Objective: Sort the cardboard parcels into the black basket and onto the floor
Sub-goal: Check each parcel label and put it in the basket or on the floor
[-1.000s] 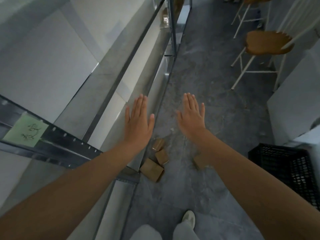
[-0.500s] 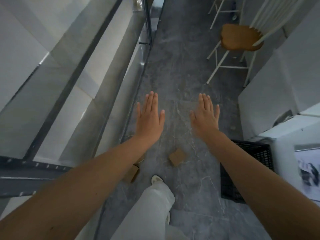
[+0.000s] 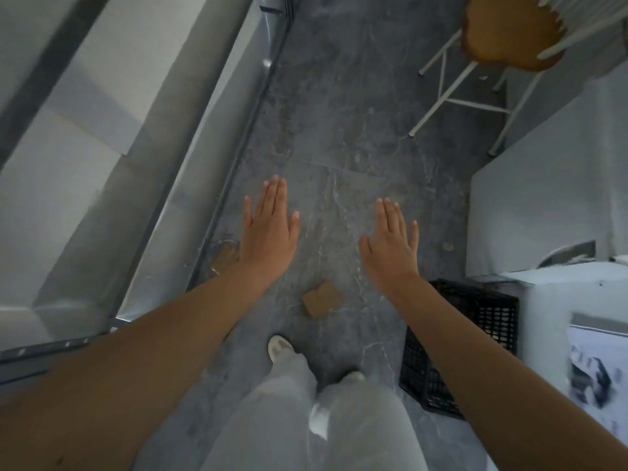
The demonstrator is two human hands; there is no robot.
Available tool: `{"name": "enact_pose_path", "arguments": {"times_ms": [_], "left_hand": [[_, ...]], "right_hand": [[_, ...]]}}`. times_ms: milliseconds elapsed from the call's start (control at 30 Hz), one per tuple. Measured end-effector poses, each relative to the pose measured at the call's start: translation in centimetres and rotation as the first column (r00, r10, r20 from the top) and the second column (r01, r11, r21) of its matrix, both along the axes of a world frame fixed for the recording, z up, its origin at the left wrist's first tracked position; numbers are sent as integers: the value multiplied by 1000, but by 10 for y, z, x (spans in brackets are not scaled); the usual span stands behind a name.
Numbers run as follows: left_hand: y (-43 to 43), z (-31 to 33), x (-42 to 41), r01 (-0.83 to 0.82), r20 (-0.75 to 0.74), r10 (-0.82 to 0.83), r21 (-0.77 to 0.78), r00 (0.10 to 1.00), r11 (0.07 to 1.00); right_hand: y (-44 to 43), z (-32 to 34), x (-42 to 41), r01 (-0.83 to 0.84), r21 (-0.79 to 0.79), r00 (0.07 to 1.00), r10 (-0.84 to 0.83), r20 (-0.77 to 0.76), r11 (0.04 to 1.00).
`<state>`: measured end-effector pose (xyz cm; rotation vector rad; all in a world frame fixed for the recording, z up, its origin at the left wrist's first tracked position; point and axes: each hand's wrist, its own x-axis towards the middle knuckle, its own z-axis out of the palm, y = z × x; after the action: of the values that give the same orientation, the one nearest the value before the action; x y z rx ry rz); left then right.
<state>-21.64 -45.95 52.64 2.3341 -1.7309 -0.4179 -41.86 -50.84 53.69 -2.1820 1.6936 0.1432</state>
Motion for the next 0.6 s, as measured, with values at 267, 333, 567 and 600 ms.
{"name": "enact_pose_path", "arguments": {"times_ms": [267, 333, 567, 600], "left_hand": [[21, -127, -36, -225, -75, 241, 180, 968, 958], [32, -175, -45, -326, -133, 360, 227, 923, 918], [65, -359, -51, -573, -318, 773, 531, 549, 625], [66, -382, -51, -581, -306, 803, 565, 512, 586]], "right_hand": [[-26, -129, -24, -165, 211, 979, 185, -83, 964], [-34, -176, -29, -196, 287, 967, 233, -101, 938], [-39, -357, -45, -143, 486, 977, 201, -68, 862], [-37, -387, -46, -105, 522, 986, 156, -55, 847]]}}
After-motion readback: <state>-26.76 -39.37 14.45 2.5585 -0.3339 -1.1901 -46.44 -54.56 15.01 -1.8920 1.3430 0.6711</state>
